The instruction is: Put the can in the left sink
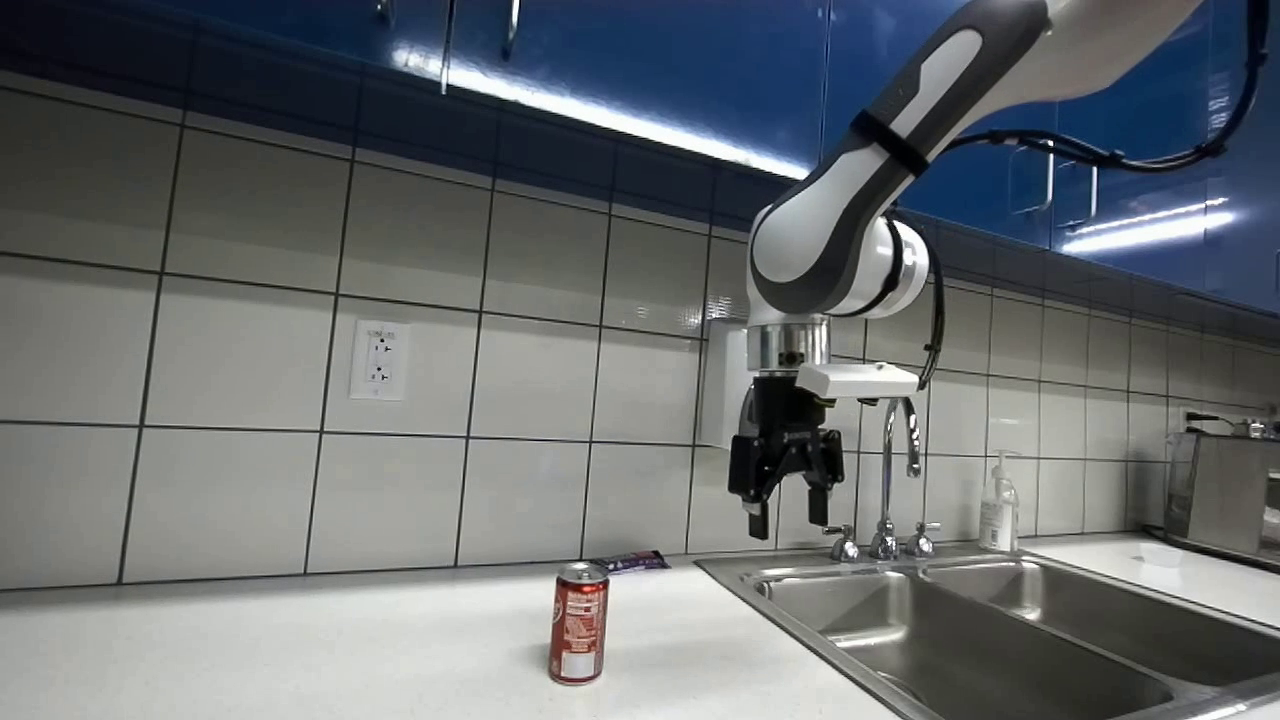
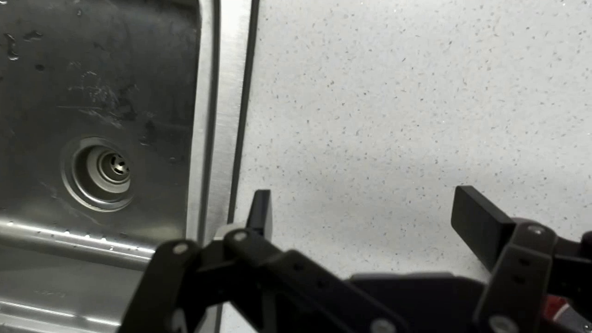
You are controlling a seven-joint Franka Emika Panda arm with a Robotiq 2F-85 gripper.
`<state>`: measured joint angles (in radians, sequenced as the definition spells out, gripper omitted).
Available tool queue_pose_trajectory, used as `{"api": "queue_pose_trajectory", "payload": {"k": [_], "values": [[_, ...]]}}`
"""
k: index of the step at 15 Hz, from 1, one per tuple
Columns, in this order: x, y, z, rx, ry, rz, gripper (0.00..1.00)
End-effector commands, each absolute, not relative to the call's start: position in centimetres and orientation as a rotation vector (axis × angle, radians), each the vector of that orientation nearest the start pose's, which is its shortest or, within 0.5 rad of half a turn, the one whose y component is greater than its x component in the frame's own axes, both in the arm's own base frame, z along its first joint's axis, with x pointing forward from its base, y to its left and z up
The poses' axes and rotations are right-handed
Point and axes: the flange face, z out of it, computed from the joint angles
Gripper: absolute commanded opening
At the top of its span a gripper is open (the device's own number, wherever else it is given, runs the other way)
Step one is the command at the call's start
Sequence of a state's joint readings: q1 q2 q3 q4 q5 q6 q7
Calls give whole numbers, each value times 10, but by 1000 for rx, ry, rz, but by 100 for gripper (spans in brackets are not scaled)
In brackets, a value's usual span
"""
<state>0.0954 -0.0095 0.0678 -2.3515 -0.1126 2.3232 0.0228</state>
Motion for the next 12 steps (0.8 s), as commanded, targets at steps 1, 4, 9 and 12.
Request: {"api": "queue_pose_trajectory", "payload": {"k": [1,4,9,12], "values": [[508,104,317,-3185,-388,-12,100],[519,125,314,-3175,-414,-62,100],[536,158,332,-3148,-463,-149,100],[543,176,334,-3128,-482,-180,100]]}}
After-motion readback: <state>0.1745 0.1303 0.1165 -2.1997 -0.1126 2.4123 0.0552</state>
